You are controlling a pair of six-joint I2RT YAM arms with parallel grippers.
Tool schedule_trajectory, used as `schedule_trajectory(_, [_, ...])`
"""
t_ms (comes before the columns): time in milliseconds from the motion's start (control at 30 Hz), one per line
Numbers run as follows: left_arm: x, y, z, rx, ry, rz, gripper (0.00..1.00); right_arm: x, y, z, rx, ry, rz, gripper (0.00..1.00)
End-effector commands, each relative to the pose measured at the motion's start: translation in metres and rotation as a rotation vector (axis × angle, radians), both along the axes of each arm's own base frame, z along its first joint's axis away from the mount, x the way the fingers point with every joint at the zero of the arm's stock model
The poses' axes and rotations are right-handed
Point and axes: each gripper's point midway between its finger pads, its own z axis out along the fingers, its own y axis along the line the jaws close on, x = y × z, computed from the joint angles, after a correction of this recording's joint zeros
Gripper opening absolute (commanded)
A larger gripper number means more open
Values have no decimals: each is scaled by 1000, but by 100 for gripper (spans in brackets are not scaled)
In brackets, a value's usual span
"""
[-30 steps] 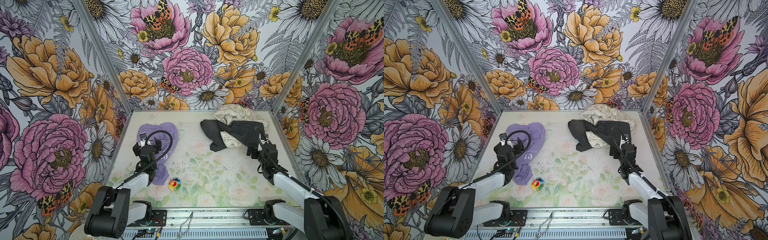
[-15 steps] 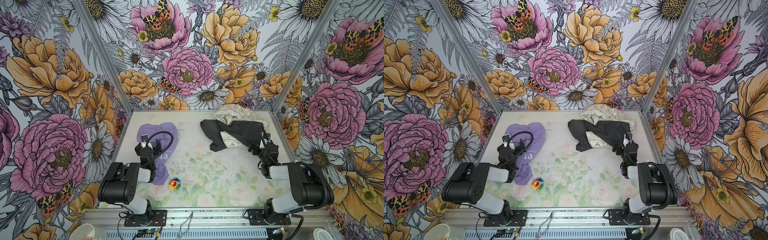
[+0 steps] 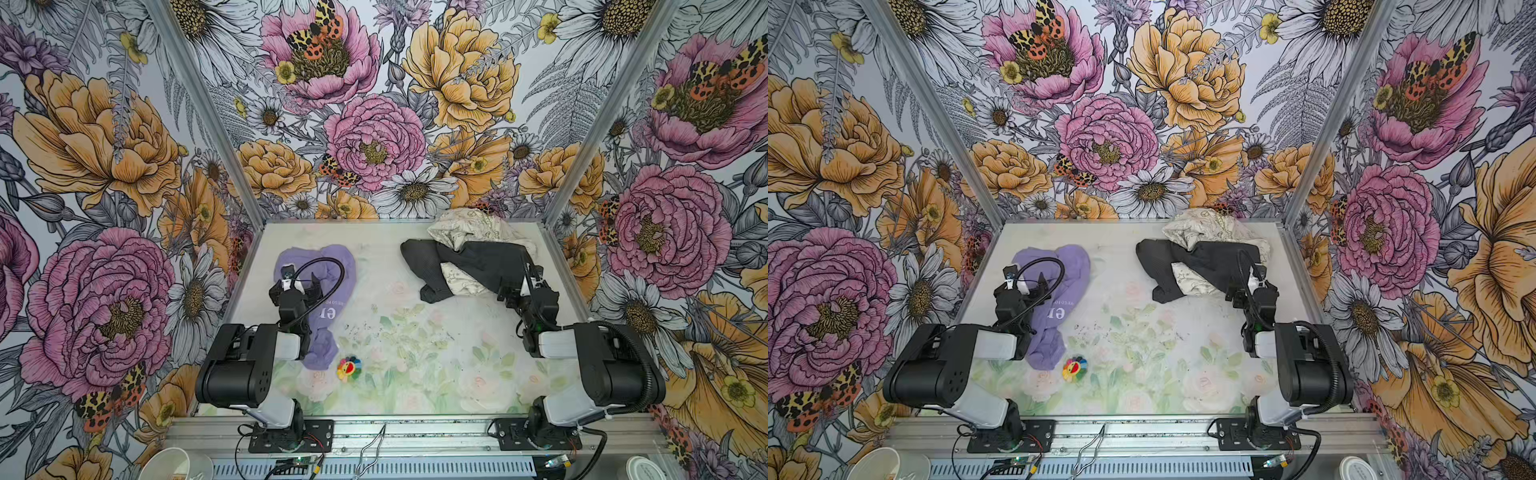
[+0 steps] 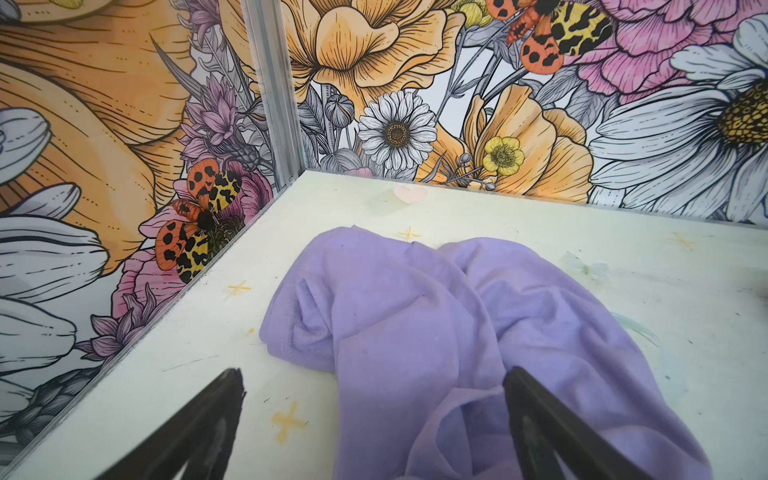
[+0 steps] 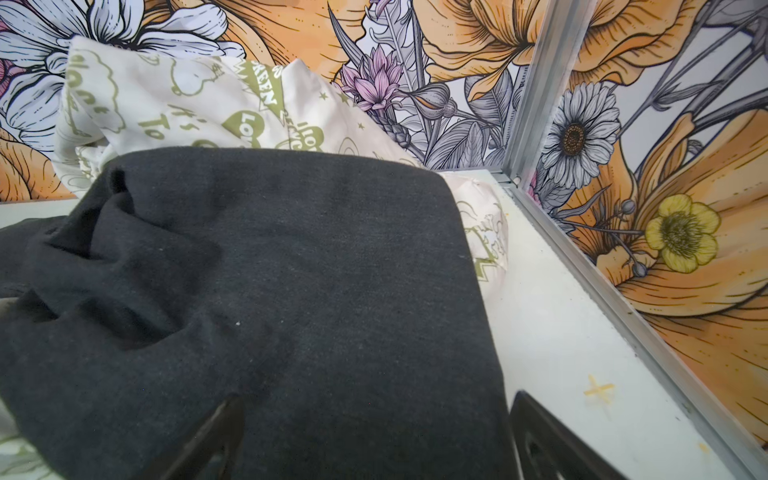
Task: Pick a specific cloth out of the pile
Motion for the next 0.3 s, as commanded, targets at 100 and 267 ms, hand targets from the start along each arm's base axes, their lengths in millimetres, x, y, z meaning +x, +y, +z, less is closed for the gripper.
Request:
schedule_trajectory(100, [4,-2,6,-14,-17,-15,99,5,2,10,2,-32,3,100])
schedule_trajectory(267, [4,-2,6,-12,-18,-16,99,5,2,10,2,-32,2,100])
